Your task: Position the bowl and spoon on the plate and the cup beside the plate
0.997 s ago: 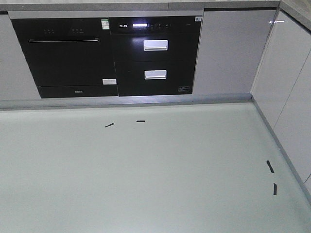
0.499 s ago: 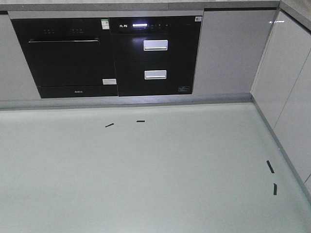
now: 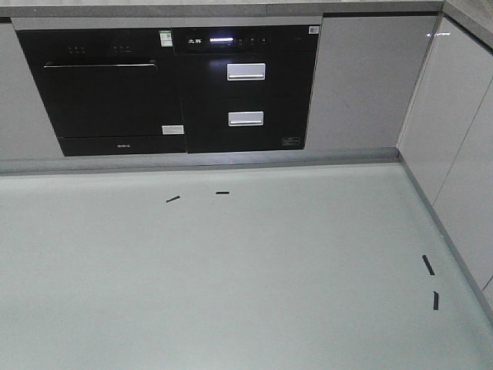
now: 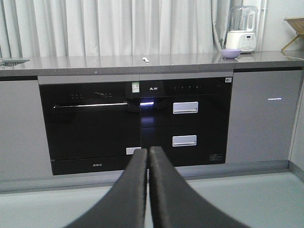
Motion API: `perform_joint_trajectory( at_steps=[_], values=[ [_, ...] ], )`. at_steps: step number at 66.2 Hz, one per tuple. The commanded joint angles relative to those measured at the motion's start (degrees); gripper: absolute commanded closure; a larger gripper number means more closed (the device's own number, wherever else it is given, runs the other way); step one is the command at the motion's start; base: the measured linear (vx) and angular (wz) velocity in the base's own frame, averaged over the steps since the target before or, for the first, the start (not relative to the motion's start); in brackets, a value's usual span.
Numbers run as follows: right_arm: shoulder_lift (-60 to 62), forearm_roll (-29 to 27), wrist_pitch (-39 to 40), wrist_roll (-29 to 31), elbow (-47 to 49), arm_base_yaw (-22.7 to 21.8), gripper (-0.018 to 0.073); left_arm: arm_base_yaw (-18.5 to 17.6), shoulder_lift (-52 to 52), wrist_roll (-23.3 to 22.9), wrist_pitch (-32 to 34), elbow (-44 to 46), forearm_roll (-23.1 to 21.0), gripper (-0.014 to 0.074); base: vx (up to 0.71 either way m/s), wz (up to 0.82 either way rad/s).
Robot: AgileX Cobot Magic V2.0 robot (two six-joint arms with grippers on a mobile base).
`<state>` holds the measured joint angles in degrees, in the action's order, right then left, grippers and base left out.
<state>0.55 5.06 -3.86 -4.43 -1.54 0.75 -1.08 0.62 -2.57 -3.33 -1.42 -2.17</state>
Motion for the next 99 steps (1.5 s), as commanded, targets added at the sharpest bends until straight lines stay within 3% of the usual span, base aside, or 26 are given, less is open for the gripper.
perform_joint_trajectory(
  at_steps=[1, 99],
  values=[
    [-0.4, 0.6, 4.4, 0.5, -0.9, -0.3, 0.0564, 0.0, -0.3, -0.4, 3.9, -1.7, -0.1, 0.0602, 0.02, -0.02],
    [-0.4, 0.6, 4.4, 0.5, -0.9, -0.3, 0.0564, 0.0, -0.3, -0.4, 3.9, -1.7, -0.1, 0.0602, 0.07, 0.01]
  ],
)
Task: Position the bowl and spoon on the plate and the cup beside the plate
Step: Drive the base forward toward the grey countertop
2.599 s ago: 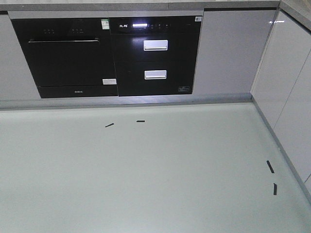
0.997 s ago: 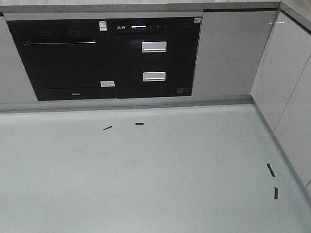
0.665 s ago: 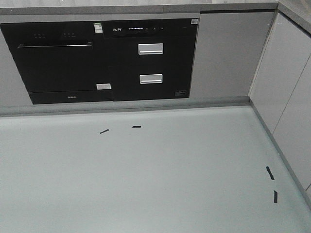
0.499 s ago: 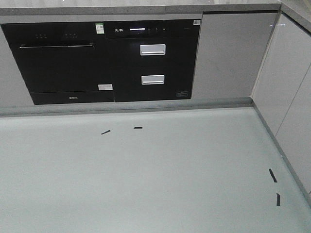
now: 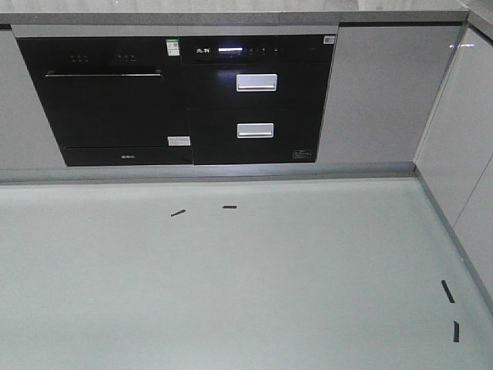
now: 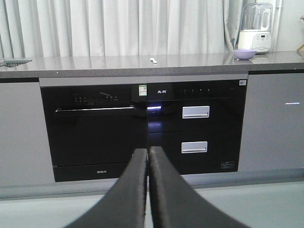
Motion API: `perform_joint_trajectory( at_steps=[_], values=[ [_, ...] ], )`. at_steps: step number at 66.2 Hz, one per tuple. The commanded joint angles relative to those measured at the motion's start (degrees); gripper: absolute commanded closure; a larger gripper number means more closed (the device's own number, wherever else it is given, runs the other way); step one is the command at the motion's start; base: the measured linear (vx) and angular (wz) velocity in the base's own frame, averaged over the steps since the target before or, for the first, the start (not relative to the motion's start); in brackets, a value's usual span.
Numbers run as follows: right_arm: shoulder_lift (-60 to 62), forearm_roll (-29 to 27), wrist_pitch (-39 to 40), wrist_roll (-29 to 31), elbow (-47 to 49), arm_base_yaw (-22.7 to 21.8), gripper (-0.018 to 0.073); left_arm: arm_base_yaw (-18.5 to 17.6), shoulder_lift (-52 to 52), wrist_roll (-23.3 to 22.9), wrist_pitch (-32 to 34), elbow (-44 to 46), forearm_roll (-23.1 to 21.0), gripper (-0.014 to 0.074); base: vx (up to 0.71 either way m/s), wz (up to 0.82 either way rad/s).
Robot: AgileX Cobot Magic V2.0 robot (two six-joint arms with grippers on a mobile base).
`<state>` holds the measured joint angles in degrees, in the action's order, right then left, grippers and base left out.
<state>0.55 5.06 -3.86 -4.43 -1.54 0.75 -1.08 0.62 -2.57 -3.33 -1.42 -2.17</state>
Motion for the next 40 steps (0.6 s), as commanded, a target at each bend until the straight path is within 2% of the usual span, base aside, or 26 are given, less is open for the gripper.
perform_joint_trajectory(
  at_steps=[1, 40],
  values=[
    [-0.4, 0.6, 4.4, 0.5, -0.9, -0.3, 0.0564, 0.0, -0.3, -0.4, 3.9, -1.7, -0.1, 0.0602, 0.06, 0.03],
    [-0.4, 0.6, 4.4, 0.5, -0.9, -0.3, 0.0564, 0.0, -0.3, -0.4, 3.9, -1.7, -0.1, 0.0602, 0.09, 0.0]
  ],
)
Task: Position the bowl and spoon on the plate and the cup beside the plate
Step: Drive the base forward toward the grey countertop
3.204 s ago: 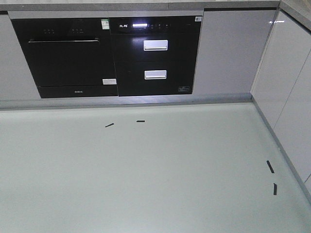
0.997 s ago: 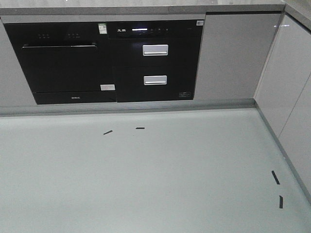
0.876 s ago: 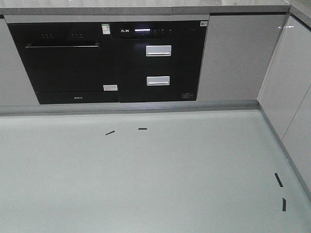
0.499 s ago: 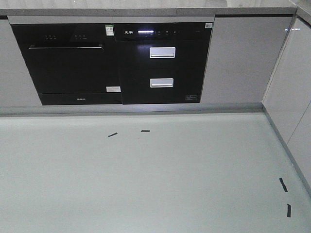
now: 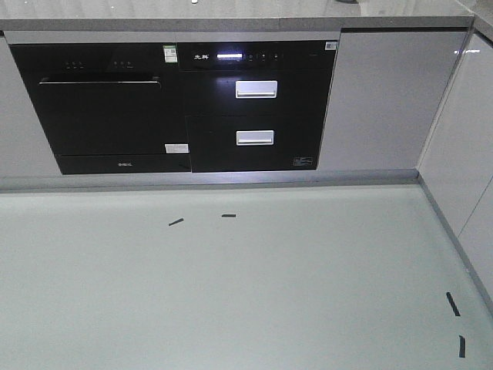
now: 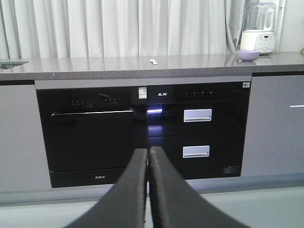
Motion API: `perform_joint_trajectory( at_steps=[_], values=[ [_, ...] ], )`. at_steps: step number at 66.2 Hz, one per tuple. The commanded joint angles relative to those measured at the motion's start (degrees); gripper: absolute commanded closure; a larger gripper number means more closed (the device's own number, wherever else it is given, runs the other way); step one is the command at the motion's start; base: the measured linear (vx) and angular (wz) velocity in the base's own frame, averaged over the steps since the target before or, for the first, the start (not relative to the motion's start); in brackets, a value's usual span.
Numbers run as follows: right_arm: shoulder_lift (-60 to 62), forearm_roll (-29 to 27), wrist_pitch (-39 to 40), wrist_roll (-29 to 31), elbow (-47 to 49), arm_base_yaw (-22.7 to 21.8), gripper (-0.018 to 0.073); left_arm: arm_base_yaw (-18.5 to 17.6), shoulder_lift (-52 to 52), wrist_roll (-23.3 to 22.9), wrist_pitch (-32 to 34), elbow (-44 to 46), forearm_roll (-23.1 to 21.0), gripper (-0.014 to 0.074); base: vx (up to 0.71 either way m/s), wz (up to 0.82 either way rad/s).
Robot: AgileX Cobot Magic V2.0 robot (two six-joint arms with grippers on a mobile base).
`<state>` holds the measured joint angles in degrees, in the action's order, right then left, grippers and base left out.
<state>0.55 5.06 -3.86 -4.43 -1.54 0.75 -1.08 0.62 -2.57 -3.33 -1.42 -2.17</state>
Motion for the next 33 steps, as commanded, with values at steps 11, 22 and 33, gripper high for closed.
perform_joint_trajectory(
  at_steps=[11, 22, 33],
  values=[
    [-0.4, 0.6, 4.4, 0.5, -0.9, -0.3, 0.0564, 0.0, -0.3, -0.4, 3.9, -1.7, -0.1, 0.0602, 0.11, 0.0],
    [-0.4, 0.6, 4.4, 0.5, -0.9, -0.3, 0.0564, 0.0, -0.3, -0.4, 3.9, -1.7, -0.1, 0.0602, 0.12, 0.0],
    [-0.4, 0.6, 4.4, 0.5, -0.9, -0.3, 0.0564, 0.0, -0.3, -0.4, 3.9, -1.7, -0.1, 0.0602, 0.12, 0.0]
  ],
)
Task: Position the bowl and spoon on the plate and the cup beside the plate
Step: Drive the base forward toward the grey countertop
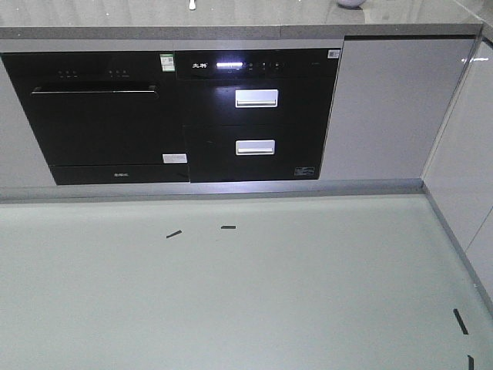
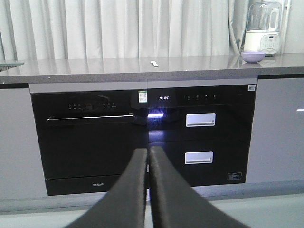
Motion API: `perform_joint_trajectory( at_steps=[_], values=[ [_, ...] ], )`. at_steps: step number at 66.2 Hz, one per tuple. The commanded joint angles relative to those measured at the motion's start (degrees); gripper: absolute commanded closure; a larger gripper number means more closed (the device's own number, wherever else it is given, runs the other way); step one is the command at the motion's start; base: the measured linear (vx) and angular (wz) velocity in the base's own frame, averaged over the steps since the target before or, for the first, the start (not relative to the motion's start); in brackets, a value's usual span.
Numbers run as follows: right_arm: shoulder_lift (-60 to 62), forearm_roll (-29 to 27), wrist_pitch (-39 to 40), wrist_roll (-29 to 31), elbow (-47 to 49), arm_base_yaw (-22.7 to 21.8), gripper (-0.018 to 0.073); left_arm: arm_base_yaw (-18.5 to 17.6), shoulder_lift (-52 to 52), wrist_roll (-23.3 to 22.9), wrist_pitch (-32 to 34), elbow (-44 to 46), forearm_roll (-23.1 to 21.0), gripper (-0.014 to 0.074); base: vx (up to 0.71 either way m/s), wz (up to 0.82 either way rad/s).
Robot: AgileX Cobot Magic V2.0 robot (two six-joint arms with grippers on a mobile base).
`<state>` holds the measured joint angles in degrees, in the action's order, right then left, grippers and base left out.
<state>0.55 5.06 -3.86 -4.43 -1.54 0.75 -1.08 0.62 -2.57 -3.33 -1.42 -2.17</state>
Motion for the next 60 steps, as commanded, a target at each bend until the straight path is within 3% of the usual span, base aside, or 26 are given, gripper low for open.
perform_joint_trajectory(
  at_steps=[1, 60],
  values=[
    [-0.4, 0.6, 4.4, 0.5, -0.9, -0.3, 0.0564, 0.0, -0.3, -0.4, 3.9, -1.7, -0.1, 0.0602, 0.12, -0.01],
    [-0.4, 0.6, 4.4, 0.5, -0.9, -0.3, 0.0564, 0.0, -0.3, -0.4, 3.9, -1.7, -0.1, 0.0602, 0.06, -0.02]
  ],
)
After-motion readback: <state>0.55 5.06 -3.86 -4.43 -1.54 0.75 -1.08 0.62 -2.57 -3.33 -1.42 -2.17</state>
